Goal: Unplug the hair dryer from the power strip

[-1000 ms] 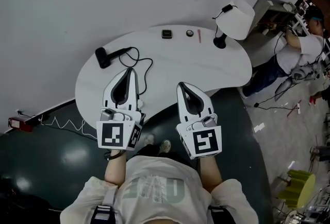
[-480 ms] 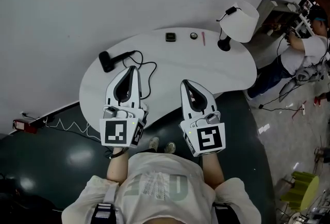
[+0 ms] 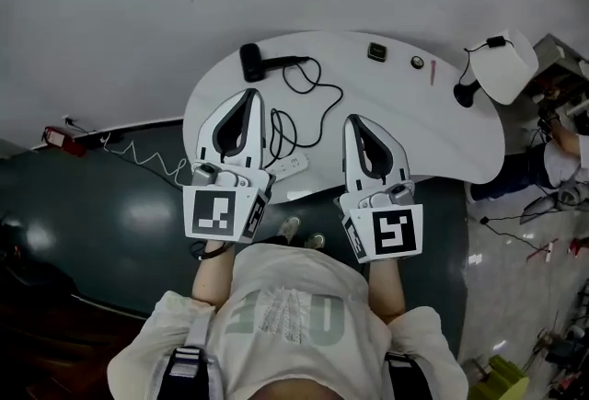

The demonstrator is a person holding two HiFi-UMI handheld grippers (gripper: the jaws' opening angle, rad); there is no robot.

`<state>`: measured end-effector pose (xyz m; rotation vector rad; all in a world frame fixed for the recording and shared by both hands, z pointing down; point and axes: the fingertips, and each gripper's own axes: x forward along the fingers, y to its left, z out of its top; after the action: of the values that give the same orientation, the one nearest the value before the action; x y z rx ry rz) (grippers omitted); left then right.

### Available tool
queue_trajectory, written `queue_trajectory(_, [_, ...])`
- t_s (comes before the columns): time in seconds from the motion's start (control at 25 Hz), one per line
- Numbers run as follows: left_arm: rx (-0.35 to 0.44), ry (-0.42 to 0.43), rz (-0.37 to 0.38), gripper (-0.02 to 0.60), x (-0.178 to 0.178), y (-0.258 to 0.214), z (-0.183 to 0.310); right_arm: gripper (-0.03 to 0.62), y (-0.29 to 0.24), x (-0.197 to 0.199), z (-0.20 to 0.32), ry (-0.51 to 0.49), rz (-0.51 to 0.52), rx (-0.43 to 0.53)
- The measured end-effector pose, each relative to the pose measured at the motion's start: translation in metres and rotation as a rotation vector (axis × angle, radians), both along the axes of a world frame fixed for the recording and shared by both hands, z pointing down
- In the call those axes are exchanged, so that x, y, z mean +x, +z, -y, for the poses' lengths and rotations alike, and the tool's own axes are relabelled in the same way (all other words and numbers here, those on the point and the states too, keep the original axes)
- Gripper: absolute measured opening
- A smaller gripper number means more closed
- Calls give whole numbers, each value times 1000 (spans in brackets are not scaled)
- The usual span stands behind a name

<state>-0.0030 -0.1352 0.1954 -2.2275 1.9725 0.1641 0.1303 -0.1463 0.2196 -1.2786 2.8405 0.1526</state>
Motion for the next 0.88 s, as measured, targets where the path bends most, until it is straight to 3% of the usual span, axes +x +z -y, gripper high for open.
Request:
queue_trajectory(0.24, [-26,-181,-10,5,-66,11,-29,0,4,-70,-4,-175,-5,1])
queue_trajectory(0.48, [-49,-277,-39,5,-104,18,-40,0,3,-112,-6,-268,-6,-14])
queue_trajectory(0.64, [-112,-257,-40,5,-112,37,-37,0,11,-123,-6,-296,-6,-47])
queue_trajectory(0.76, [-223,-160,-51,8,-109,72,-31,0,21,-128,-7,-310,-17,-79])
queue_trajectory(0.88, [-408,-71,-90,116,-107,124,-29,0,34,-130,-10,-316,-45,-106])
